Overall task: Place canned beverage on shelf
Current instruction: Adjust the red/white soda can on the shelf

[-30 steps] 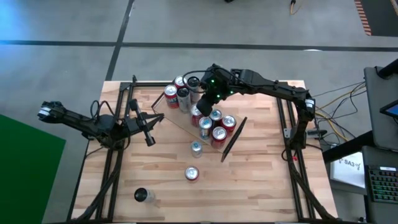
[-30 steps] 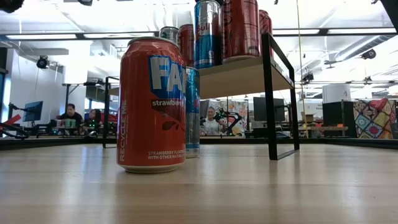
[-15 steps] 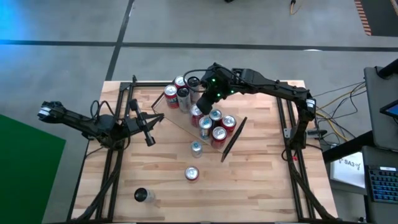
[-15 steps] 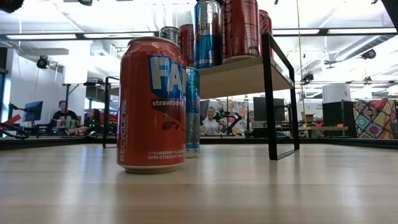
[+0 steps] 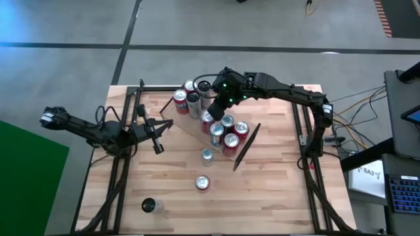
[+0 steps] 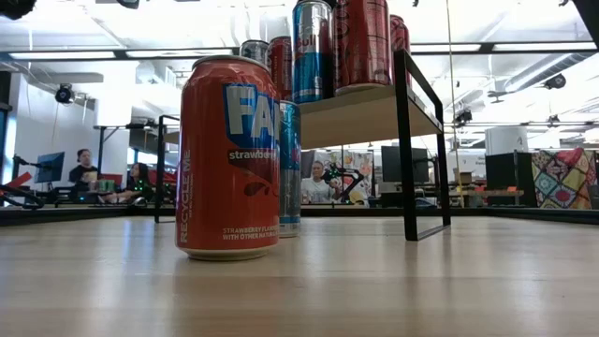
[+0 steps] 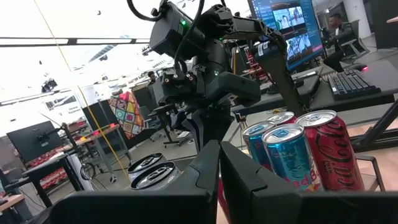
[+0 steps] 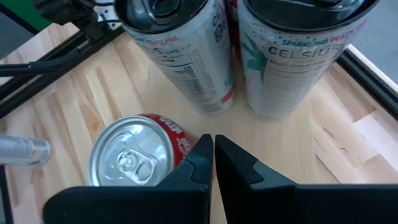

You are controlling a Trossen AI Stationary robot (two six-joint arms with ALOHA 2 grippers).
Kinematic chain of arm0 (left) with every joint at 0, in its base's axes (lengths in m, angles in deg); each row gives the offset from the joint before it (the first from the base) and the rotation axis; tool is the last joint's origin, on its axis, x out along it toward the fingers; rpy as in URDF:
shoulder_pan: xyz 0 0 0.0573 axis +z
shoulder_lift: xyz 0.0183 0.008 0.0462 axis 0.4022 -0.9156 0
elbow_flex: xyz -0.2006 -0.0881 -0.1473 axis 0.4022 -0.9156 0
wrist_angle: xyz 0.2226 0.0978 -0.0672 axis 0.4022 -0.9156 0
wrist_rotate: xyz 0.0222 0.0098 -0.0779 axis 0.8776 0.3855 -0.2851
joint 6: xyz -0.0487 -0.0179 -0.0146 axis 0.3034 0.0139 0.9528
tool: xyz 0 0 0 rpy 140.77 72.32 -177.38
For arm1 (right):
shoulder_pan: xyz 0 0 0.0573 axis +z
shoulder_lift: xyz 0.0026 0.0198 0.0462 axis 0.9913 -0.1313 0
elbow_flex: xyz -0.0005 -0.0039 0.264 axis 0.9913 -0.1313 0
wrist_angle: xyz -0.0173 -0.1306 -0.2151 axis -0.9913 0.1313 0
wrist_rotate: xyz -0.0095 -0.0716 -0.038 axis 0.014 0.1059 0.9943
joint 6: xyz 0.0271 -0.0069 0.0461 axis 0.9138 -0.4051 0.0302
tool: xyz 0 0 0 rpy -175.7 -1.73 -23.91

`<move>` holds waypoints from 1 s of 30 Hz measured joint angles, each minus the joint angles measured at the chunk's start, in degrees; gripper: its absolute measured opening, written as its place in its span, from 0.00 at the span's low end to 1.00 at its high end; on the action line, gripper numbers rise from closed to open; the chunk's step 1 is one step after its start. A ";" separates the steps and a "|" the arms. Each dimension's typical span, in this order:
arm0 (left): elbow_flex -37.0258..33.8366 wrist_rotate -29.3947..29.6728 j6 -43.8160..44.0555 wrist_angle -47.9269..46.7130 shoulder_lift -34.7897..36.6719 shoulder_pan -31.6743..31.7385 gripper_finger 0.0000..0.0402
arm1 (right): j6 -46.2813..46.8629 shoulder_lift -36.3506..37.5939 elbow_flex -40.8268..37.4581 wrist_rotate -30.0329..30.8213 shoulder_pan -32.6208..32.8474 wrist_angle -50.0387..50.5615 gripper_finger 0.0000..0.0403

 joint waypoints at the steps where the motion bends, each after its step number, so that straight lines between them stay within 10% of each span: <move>1: 0.00 0.00 0.02 0.00 0.02 0.00 0.00 | 0.08 0.00 0.00 -0.29 0.03 0.00 0.02; 30: 0.00 0.00 0.00 0.00 0.02 0.00 0.00 | -2.08 0.00 0.02 -1.92 1.90 -1.02 0.02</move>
